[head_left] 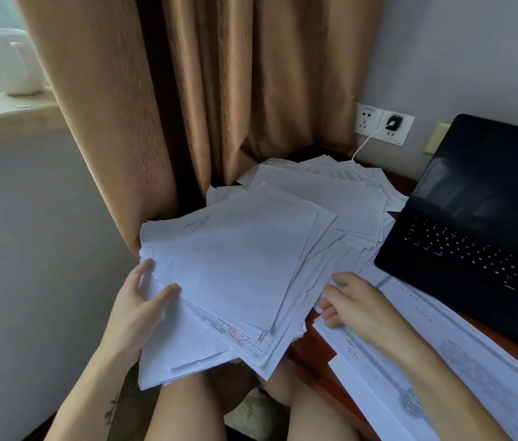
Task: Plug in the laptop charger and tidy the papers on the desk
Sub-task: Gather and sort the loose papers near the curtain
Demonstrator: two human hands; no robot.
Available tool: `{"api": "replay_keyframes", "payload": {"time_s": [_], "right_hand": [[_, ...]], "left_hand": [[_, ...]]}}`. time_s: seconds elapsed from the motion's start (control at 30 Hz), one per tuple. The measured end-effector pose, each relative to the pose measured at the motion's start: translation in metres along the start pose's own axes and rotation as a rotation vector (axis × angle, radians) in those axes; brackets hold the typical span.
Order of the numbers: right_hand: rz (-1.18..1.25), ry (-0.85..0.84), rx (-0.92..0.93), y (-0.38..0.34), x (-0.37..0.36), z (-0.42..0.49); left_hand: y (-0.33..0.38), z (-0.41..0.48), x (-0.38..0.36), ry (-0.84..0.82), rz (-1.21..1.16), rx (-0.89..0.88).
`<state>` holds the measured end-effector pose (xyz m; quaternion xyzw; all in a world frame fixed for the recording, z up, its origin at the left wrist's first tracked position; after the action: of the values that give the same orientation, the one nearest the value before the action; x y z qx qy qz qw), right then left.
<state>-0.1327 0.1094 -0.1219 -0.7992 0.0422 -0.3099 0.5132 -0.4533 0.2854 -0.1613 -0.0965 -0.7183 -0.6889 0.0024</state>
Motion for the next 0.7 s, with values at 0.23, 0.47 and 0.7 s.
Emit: {"api": "replay_keyframes", "payload": {"time_s": [0.23,0.47,0.7], "right_hand": [[0.370,-0.060,-0.051,0.003,-0.015,-0.020],[0.564,0.047,0.055,-0.011,-0.015,-0.014],[0.573,0.021,-0.038,-0.022,-0.035,0.031]], "left_hand": [[-0.006,0.005,0.002,-0.008,-0.059,0.051],[-0.010,0.004,0.000,-0.024,-0.097,0.042],[-0.011,0.002,-0.001,-0.028,-0.094,0.018]]}}
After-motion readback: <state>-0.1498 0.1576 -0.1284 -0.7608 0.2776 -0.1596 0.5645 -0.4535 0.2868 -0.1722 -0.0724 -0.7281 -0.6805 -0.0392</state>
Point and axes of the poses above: each hand's wrist, its own z-axis towards the middle knuckle, its own x-axis out of the back of the hand, y = z × x, the point moved 6 cm from there along z, towards the middle knuckle, and after that the axes turned 1 degree about y, right-handed, at the moved point
